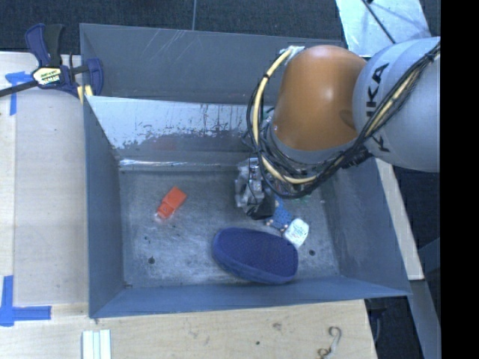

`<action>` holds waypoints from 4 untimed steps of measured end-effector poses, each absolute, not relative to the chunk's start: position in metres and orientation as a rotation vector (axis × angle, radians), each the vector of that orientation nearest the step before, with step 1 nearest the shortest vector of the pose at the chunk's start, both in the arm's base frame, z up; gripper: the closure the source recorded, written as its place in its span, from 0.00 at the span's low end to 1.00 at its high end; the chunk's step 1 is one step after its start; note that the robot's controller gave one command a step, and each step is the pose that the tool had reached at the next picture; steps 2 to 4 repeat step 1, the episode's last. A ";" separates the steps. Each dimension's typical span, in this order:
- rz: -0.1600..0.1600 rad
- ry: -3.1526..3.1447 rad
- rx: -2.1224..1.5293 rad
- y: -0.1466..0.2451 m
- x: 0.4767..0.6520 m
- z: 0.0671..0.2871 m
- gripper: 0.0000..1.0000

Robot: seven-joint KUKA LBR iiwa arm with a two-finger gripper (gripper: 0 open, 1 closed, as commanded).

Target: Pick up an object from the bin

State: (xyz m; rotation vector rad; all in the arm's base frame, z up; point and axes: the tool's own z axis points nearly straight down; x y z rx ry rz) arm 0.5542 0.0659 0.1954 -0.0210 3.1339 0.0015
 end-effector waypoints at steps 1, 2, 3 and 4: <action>0.001 3.129 -0.076 0.065 0.563 0.257 1.00; 0.001 3.129 -0.076 0.065 0.563 0.257 1.00; 0.001 3.129 -0.076 0.065 0.563 0.257 1.00; 0.001 3.129 -0.076 0.065 0.563 0.257 1.00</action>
Offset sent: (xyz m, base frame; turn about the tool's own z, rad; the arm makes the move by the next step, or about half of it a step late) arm 0.0063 -0.0001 0.0570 -0.0355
